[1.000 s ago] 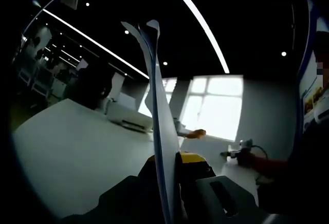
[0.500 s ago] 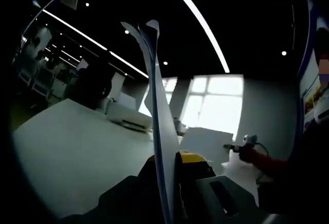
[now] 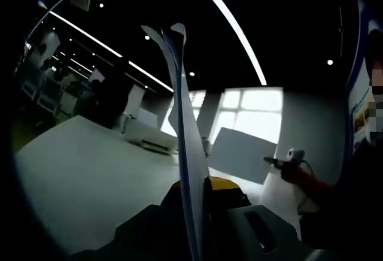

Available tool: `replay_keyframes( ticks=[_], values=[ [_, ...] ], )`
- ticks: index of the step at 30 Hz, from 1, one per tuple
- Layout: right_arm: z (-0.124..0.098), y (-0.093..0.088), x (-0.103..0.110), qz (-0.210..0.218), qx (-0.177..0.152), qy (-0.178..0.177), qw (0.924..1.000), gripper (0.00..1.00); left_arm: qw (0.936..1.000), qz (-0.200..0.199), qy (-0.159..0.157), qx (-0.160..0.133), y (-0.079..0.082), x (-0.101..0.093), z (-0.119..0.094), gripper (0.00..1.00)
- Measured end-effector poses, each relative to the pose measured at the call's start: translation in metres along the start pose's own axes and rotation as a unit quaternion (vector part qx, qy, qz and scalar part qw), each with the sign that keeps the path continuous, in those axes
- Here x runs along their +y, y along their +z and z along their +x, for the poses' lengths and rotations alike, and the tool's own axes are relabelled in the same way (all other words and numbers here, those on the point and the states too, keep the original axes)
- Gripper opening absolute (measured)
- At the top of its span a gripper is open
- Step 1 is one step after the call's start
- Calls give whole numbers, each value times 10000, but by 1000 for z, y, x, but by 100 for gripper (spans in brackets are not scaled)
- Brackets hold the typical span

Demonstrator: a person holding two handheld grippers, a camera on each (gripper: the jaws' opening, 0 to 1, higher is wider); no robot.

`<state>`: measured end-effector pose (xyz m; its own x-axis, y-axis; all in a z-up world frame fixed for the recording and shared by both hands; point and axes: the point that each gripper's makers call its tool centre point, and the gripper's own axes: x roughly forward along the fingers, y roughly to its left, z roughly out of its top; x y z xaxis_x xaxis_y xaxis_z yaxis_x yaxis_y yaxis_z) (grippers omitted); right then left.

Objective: Organize the stack of printing papers by aligning and flattening the scattered papers on the table

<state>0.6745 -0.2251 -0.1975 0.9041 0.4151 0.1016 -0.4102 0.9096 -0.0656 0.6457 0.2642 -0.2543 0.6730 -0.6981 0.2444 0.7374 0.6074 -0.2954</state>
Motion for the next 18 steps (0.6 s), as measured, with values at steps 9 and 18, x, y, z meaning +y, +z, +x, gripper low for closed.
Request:
replay_keyframes(
  ticks=[9,18],
  values=[
    [1,24,19,25,-283,220,9994,0,10000,4,5,11,0,0,0,6],
    [3,48,40,128,-628,480,9968,0,10000,6,9,20,-1,0,1,6]
  ],
)
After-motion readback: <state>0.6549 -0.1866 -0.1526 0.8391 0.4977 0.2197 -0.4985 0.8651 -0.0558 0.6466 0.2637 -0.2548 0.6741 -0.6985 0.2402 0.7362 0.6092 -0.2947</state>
